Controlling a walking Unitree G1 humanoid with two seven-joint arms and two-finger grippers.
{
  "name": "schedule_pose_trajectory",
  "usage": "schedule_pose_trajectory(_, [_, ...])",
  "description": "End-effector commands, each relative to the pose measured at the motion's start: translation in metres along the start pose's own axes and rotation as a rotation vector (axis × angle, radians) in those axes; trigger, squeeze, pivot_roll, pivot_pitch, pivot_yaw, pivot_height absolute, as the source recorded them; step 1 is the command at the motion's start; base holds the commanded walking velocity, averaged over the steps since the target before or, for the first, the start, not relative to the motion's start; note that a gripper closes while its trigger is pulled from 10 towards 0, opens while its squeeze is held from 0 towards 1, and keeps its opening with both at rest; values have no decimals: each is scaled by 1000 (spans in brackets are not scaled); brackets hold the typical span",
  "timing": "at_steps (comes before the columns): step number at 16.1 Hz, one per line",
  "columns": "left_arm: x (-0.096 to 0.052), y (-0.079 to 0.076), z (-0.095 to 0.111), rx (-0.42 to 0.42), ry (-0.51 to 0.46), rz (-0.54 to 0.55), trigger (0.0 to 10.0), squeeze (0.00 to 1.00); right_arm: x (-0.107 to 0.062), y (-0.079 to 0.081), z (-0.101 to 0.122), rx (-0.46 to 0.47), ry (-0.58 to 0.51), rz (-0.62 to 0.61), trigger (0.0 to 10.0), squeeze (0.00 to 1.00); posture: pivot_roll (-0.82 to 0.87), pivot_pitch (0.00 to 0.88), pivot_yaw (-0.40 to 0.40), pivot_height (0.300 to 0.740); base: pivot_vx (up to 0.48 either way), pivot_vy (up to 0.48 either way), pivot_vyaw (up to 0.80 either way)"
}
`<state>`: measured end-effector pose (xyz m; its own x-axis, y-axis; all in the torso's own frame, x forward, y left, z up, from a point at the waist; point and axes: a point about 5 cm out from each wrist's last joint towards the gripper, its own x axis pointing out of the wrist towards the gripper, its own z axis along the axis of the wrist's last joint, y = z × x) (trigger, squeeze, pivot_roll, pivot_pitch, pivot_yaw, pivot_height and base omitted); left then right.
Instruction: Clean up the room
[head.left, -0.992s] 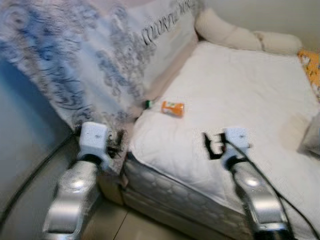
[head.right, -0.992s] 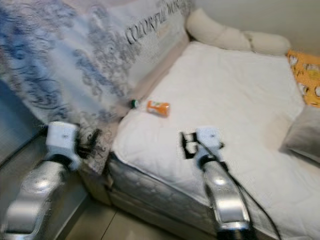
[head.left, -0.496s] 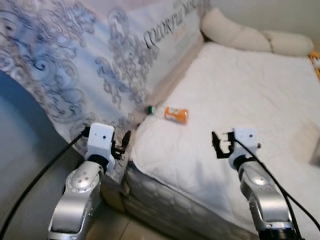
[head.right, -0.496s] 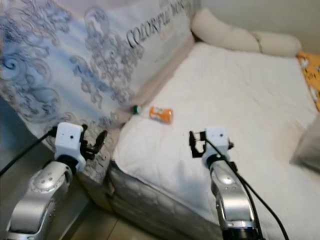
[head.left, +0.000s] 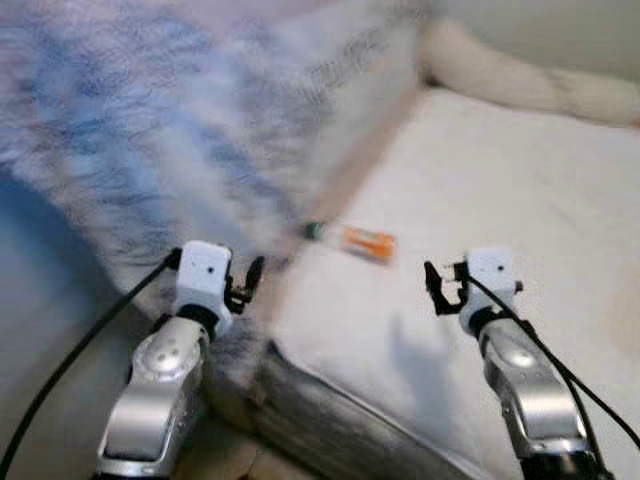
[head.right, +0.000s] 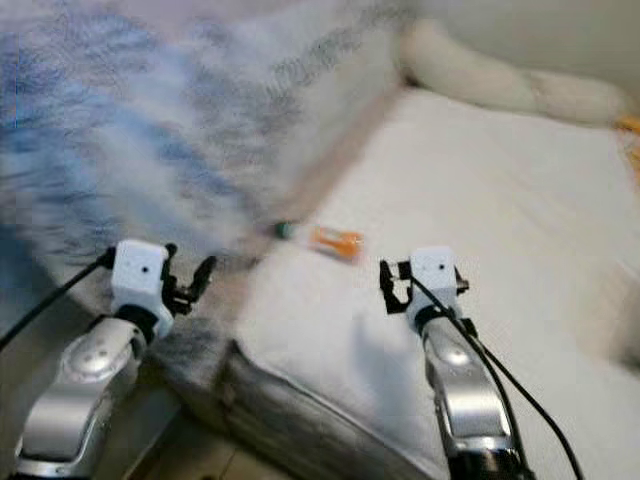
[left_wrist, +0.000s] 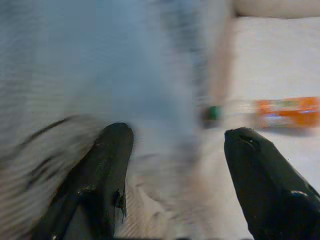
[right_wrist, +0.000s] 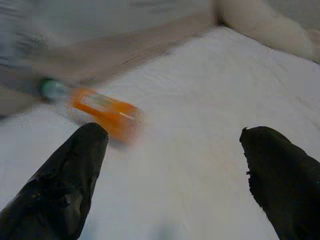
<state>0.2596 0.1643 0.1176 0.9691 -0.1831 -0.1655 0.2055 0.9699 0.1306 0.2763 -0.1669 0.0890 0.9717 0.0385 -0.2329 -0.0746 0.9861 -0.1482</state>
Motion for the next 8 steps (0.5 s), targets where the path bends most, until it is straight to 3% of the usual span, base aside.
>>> schedule_pose_trajectory(1, [-1,5,-1,-1,3,21,10000,0,1,6,5,0,-22,23,10000,0,-58,0,-14,740,311,0,800])
schedule_pose_trajectory(4, [-1,3,-1,-3,6,15,10000,0,0,5,4,40,-19,25,10000,0,-60,0,-11,740,285,0,0])
schedule_pose_trajectory(8, [-2,-1,0,-9,-1,-12,10000,0,-2,7,5,93,-28,49,10000,0,-63,0,-14,740,0,0,0])
